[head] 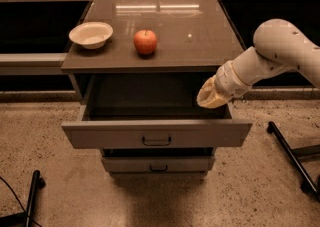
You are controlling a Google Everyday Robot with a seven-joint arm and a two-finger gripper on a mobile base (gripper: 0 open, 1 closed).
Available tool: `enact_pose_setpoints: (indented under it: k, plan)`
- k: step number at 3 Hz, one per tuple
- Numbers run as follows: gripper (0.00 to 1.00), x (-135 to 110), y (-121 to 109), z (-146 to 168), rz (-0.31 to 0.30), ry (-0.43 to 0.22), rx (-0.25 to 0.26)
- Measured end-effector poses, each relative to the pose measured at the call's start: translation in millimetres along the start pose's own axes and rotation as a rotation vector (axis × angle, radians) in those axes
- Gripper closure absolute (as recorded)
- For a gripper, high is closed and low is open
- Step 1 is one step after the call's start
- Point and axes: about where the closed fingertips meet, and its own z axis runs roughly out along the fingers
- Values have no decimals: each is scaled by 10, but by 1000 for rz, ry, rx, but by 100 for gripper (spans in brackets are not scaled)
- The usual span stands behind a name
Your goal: Open top drawer
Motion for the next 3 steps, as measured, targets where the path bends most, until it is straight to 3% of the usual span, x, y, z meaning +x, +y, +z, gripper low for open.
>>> enact_pose_setpoints:
  k: [1,3]
  plan:
    - [100,71,-54,122,-1,-1,-3]
    - [100,336,-154,464,-17,20,8]
